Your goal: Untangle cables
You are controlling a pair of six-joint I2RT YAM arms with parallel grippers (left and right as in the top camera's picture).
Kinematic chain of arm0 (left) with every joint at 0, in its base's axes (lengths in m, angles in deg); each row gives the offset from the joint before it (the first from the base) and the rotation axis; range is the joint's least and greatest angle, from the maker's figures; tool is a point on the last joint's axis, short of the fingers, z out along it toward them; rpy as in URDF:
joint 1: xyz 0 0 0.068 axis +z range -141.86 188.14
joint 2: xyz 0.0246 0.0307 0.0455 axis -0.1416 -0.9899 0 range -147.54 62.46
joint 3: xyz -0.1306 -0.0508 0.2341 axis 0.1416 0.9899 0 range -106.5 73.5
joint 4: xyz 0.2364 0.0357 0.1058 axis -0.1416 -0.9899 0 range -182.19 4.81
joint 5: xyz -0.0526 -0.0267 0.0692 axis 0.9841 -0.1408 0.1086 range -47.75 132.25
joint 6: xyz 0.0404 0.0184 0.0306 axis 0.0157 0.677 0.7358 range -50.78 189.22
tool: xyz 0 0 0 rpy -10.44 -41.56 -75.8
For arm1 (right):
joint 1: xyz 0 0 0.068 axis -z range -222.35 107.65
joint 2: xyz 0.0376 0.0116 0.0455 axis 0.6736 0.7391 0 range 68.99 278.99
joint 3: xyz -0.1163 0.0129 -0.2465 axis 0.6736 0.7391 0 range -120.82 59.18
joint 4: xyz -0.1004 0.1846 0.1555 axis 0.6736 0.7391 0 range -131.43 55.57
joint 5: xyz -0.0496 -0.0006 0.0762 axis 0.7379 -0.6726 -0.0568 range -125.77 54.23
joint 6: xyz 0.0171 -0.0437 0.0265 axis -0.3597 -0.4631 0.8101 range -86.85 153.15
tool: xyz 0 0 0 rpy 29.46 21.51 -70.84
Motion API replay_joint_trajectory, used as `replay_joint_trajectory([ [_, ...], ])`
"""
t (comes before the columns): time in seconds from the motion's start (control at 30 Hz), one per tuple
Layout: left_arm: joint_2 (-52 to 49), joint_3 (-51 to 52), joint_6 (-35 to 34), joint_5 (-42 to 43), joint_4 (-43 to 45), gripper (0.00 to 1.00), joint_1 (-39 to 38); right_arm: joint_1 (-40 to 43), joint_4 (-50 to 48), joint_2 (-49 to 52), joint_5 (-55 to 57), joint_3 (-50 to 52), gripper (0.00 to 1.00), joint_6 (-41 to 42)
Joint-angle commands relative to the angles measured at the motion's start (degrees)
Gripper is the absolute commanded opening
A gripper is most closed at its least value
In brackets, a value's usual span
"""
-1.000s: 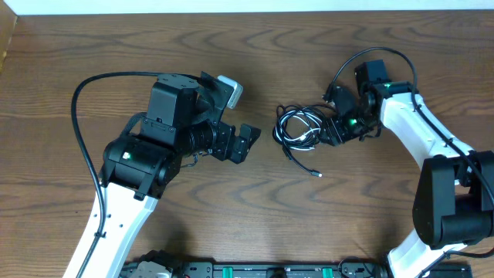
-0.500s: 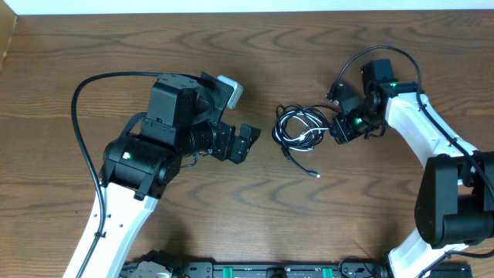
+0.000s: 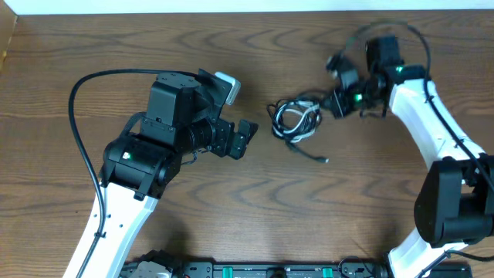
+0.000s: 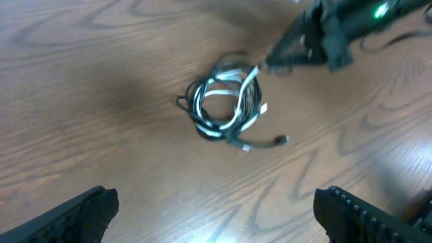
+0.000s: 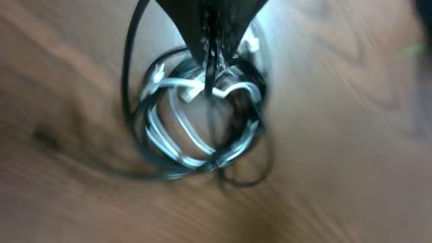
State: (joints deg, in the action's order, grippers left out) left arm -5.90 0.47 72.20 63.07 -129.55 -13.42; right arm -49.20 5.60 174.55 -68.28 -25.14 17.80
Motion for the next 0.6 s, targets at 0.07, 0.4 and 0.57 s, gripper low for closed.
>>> replay_joint_trajectory([
  [0.07, -0.1, -0.4, -0.1, -2.7, 1.5, 0.98, -0.1, -3.0, 3.9, -0.5, -3.0, -16.6, 0.01, 1.6],
  [0.4, -3.5, -0.4, -0.3, -2.7, 5.3, 0.98, -0.1, -5.9, 17.0, -0.5, 5.0, -41.5, 0.10, 2.2],
  [0.57, -2.8, -0.5, -0.3, -2.1, 5.5, 0.98, -0.1, -6.0, 22.7, -0.2, 11.8, -38.4, 0.08, -1.5],
])
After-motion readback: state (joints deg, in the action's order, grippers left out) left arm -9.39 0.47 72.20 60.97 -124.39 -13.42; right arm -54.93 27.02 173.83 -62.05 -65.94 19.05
